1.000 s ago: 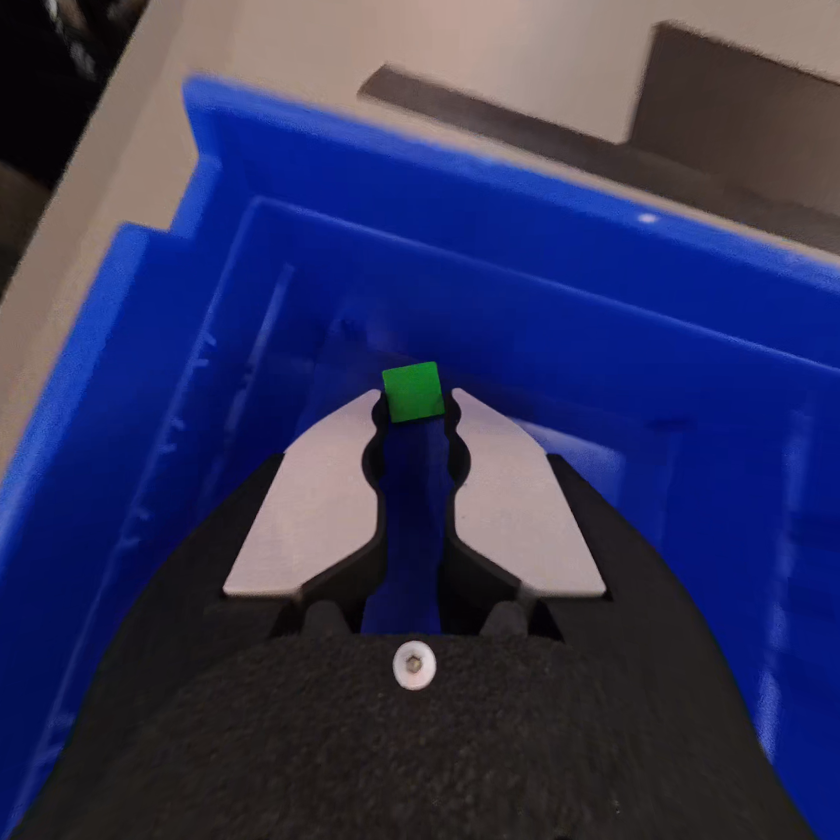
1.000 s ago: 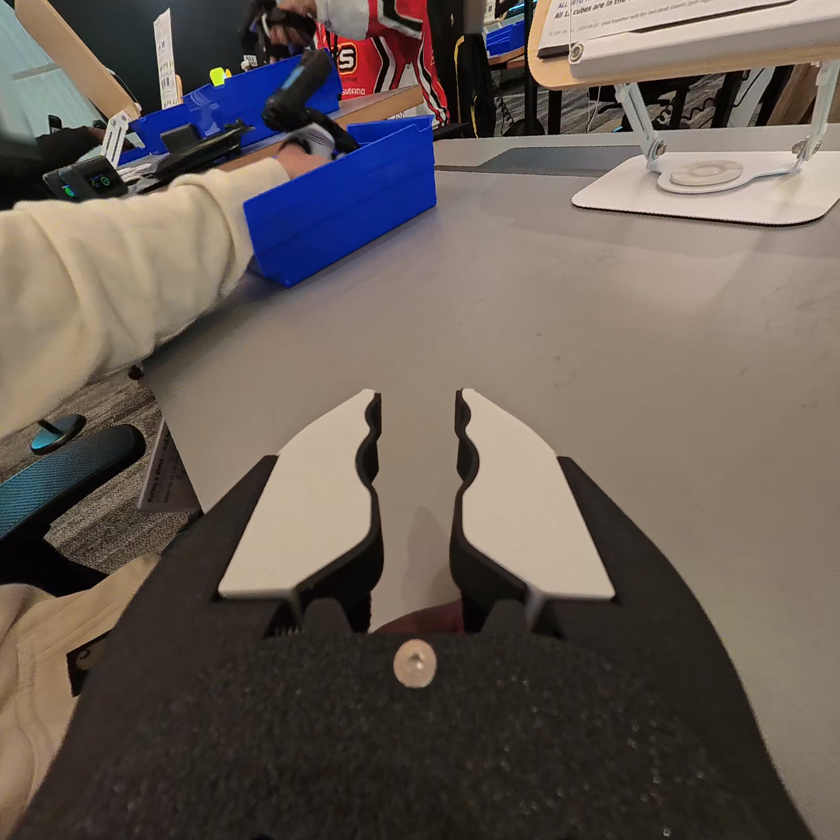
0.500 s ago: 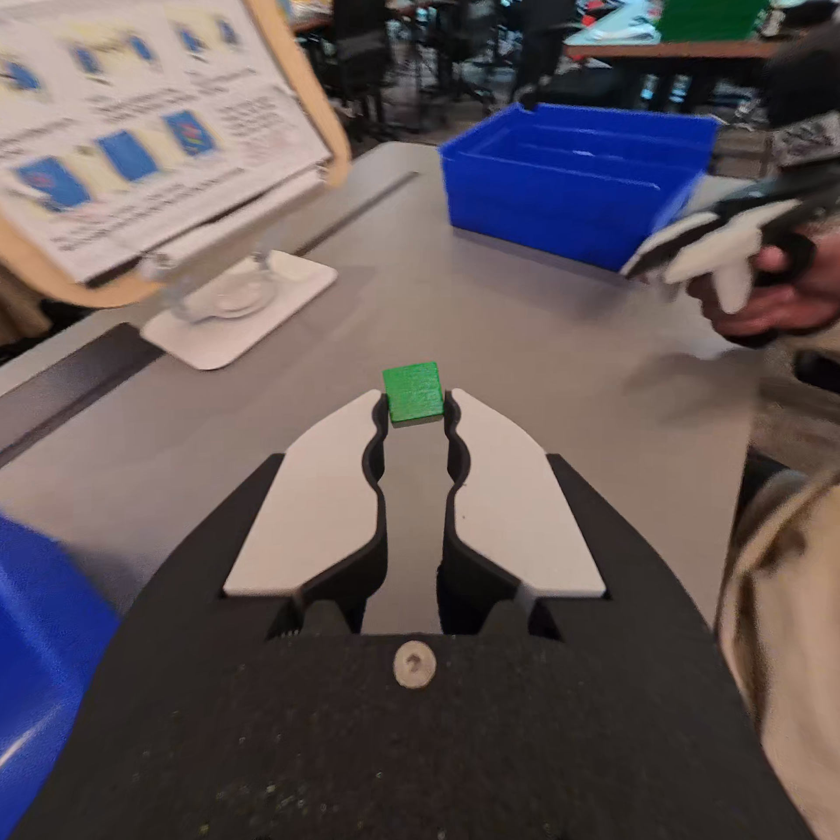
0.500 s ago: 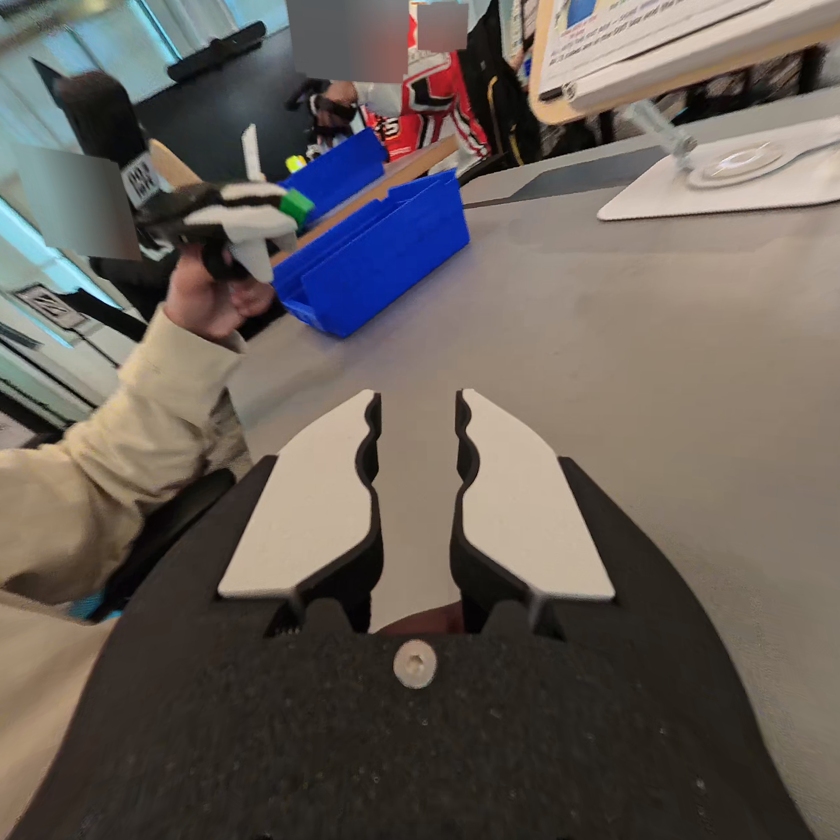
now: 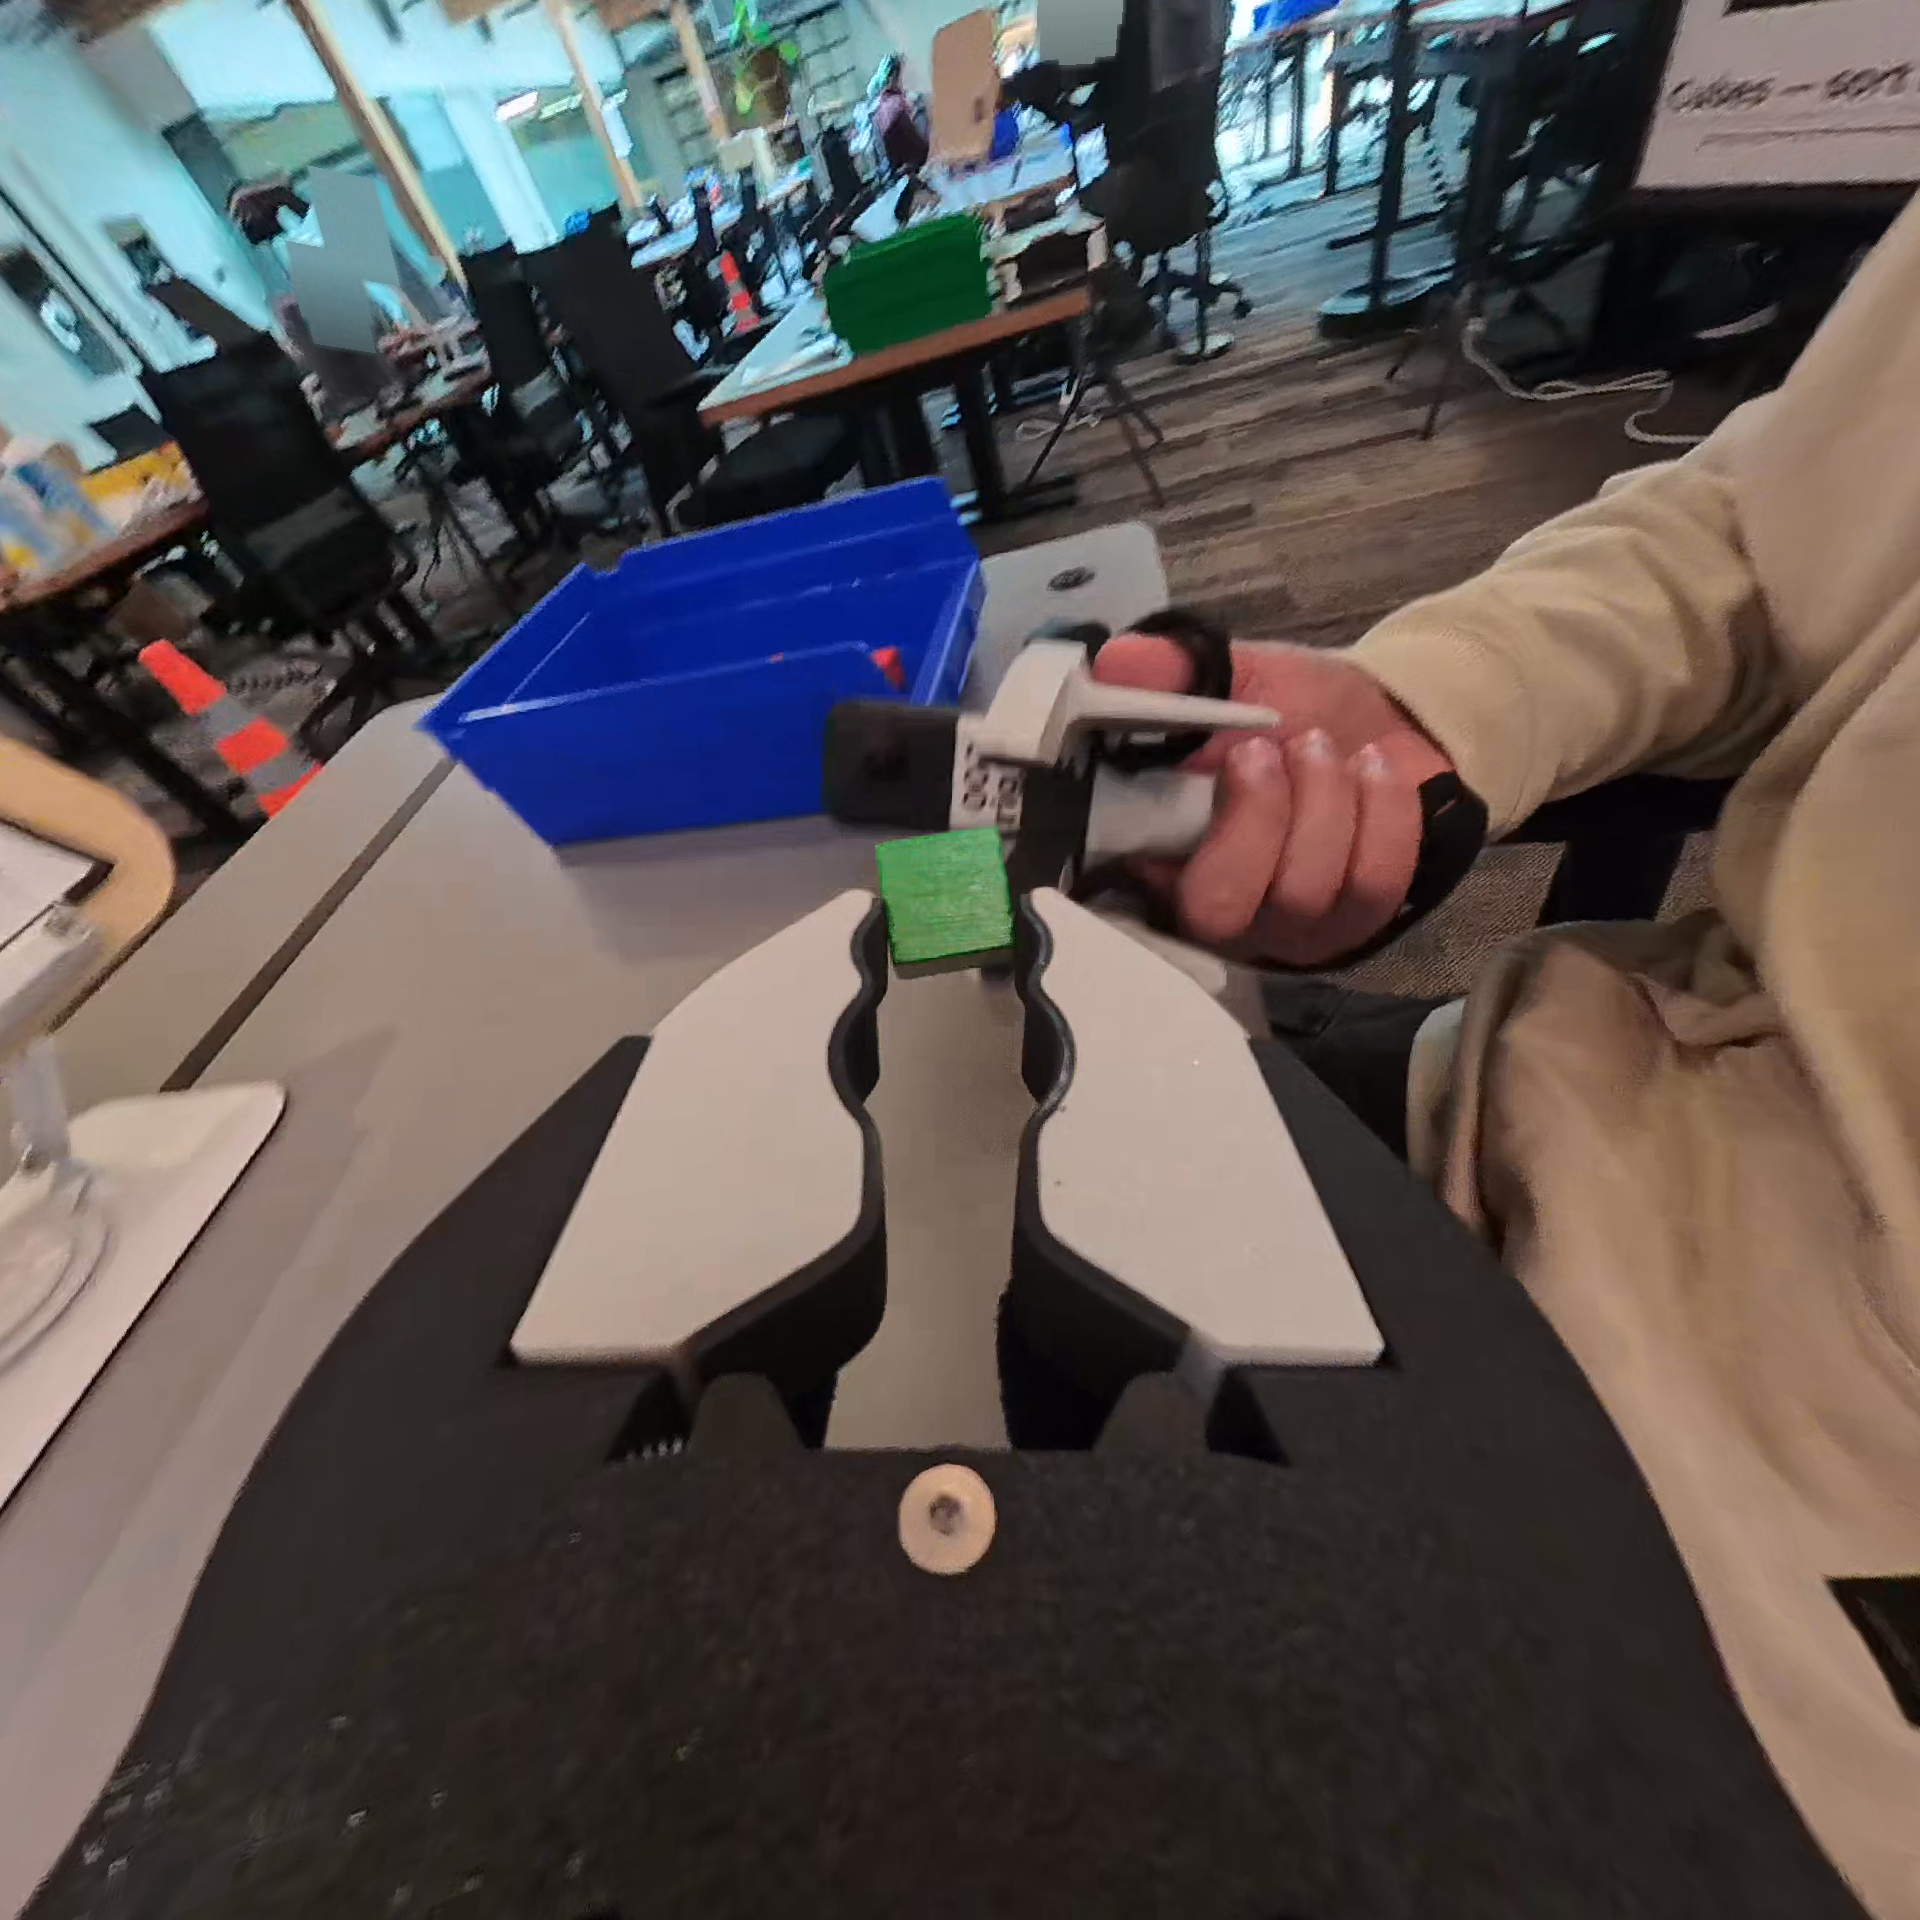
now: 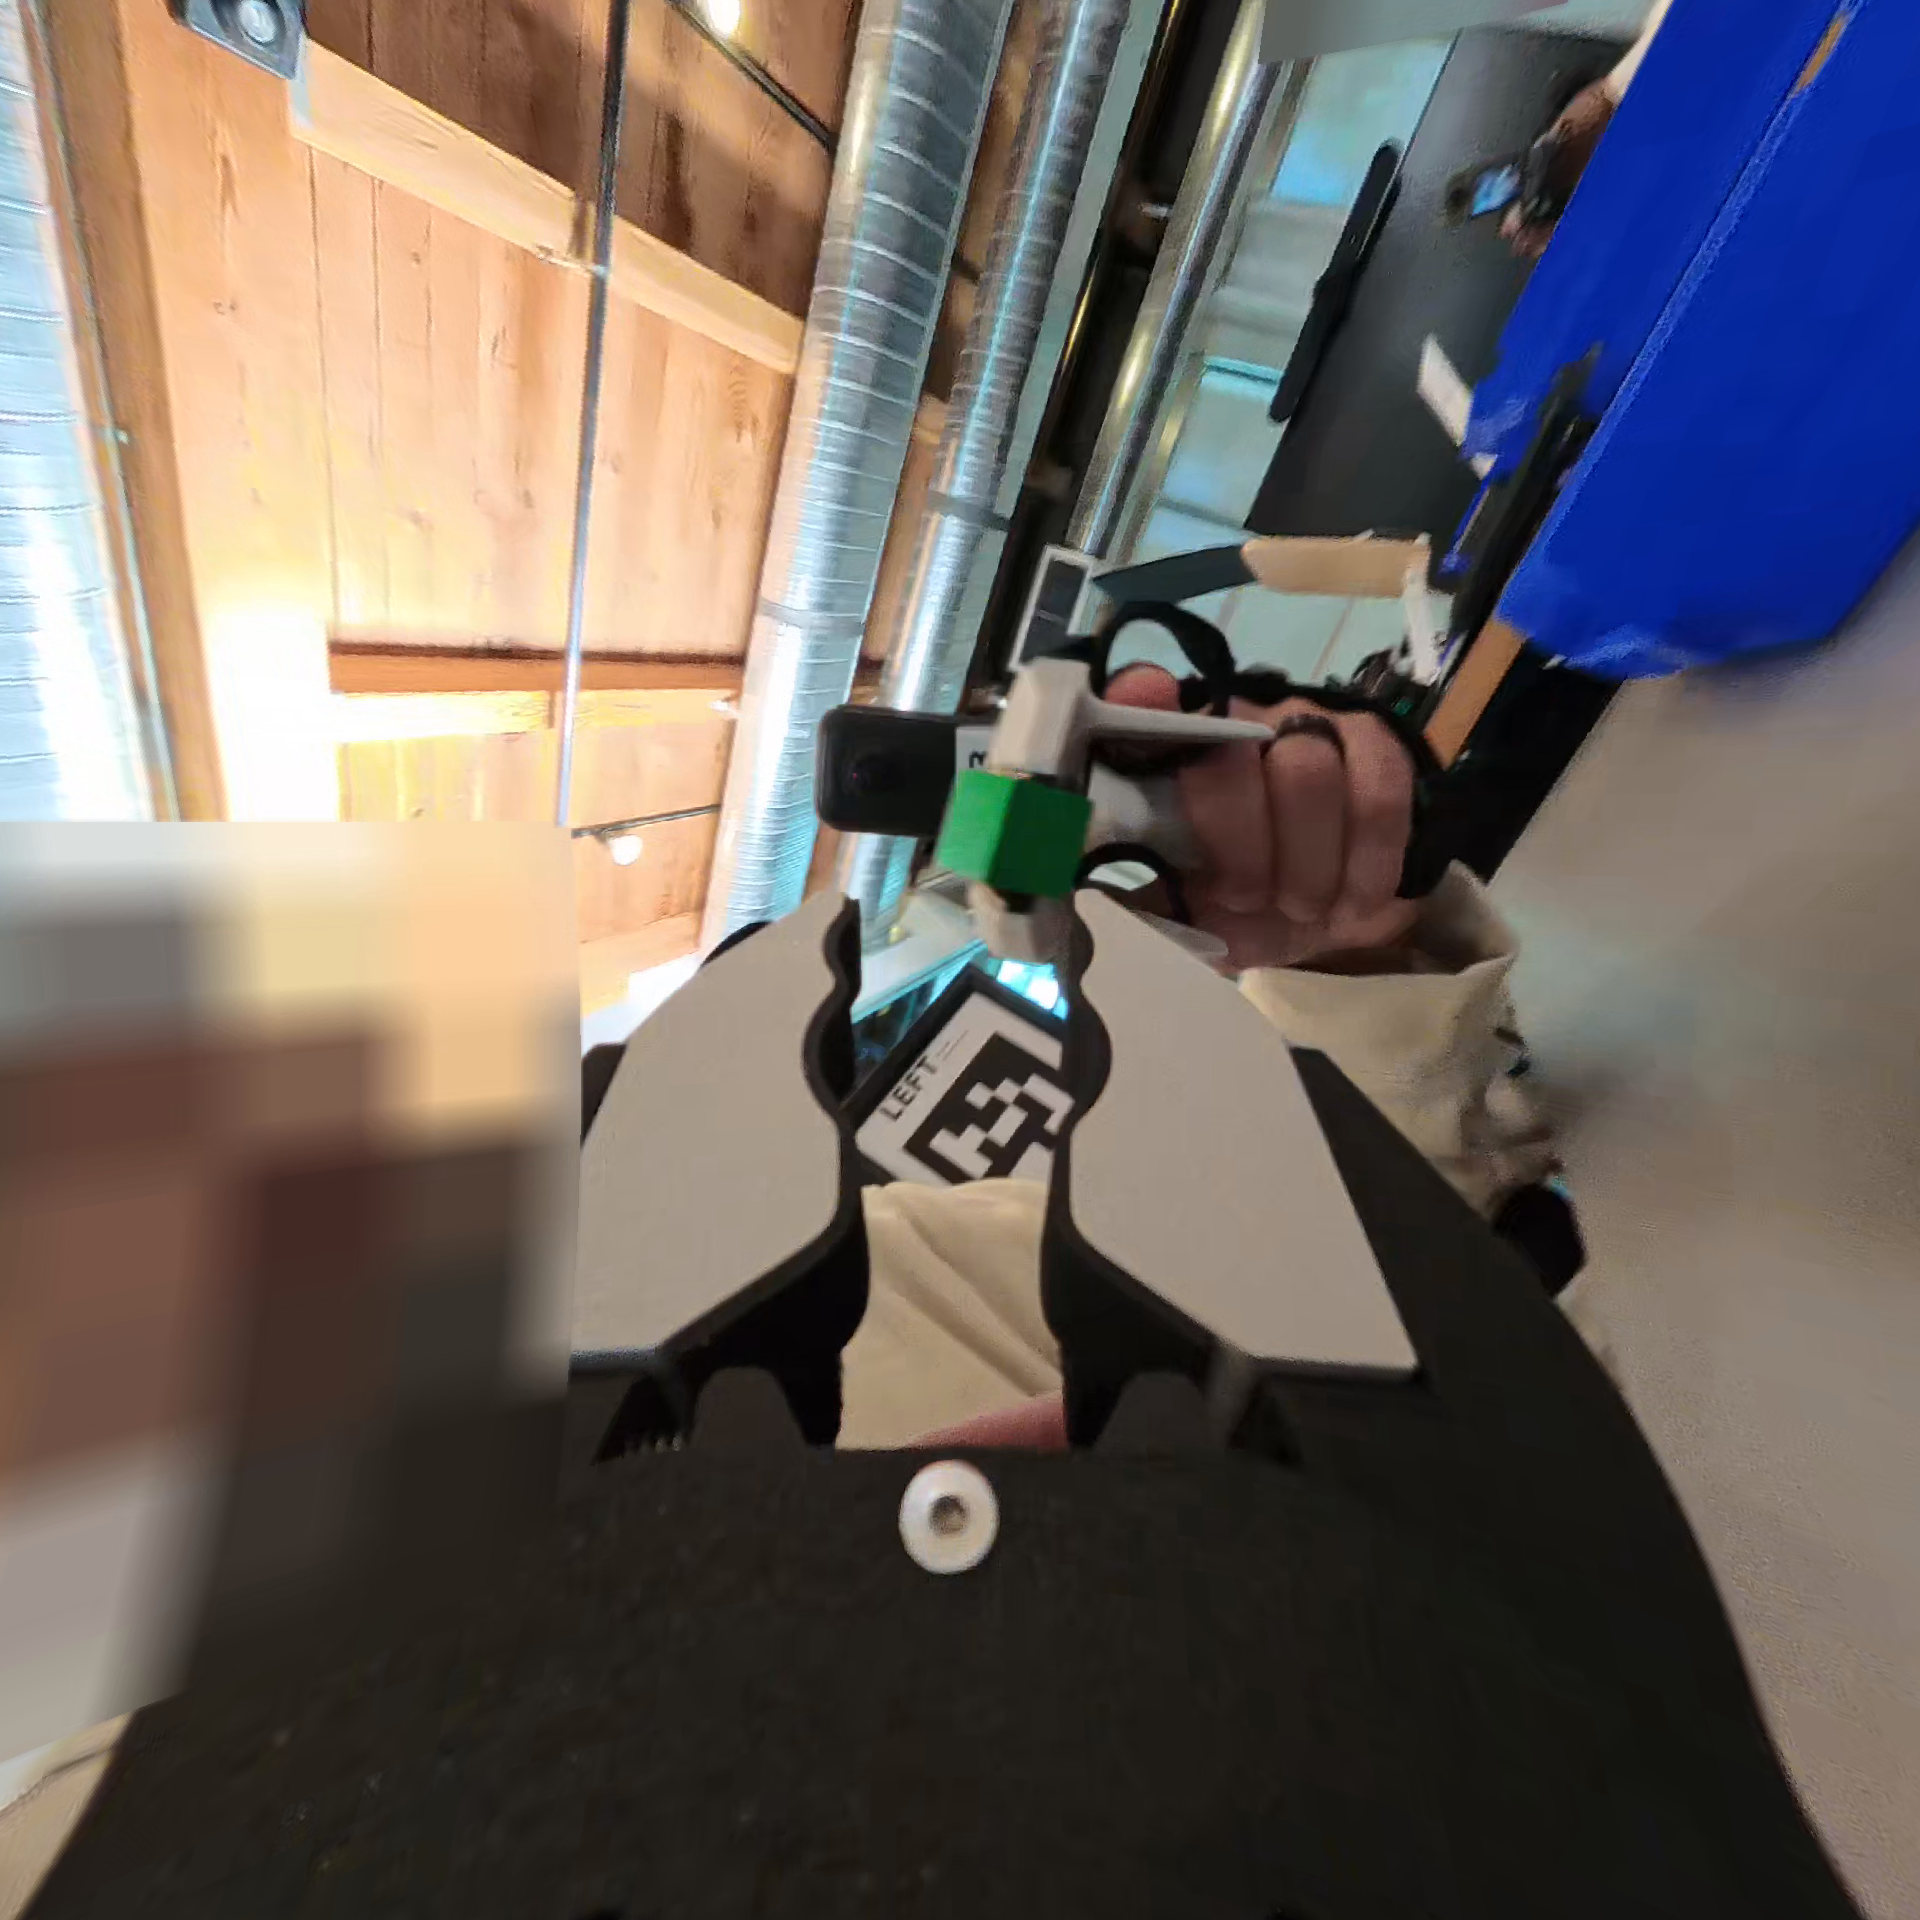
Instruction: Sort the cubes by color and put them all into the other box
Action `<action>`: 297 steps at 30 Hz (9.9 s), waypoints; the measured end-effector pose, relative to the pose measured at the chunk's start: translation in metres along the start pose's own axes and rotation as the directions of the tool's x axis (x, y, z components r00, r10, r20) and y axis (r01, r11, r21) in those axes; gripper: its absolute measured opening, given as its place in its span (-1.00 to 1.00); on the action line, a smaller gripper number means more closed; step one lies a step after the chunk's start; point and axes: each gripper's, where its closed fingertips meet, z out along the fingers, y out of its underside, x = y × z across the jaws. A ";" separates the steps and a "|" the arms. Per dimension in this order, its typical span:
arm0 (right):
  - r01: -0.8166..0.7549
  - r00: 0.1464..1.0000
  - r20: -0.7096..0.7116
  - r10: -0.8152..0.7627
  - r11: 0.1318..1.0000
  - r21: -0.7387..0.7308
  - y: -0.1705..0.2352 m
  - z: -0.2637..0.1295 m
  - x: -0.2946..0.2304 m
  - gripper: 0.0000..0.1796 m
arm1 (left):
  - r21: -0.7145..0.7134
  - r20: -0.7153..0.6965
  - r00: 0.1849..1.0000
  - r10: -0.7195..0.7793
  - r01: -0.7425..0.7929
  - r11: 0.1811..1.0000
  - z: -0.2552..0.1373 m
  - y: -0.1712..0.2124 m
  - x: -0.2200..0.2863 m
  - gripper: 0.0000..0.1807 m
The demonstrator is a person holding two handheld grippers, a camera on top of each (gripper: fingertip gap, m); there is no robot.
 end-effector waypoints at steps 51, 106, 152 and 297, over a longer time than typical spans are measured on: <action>-0.214 -0.183 -0.484 -0.855 0.516 -0.830 -0.206 -0.302 0.035 -0.72 | -0.055 0.642 0.737 -0.213 0.321 0.945 -0.050 0.099 -0.024 -0.43; 0.842 -0.338 -0.896 -0.289 0.333 -0.425 -0.091 -0.192 -0.052 -0.52 | -0.040 0.811 0.513 -0.280 0.527 0.849 -0.081 0.133 -0.022 -0.39; 0.809 -0.378 -0.924 0.049 0.504 -0.304 -0.123 -0.316 -0.061 -0.97 | -0.041 0.786 0.494 -0.373 0.643 0.765 0.178 0.070 -0.101 -0.94; 0.746 -0.131 -0.744 -0.655 0.429 -0.510 -0.082 -0.038 0.042 -0.53 | 0.137 0.932 0.203 -0.301 0.570 0.810 -0.161 0.103 -0.077 -0.27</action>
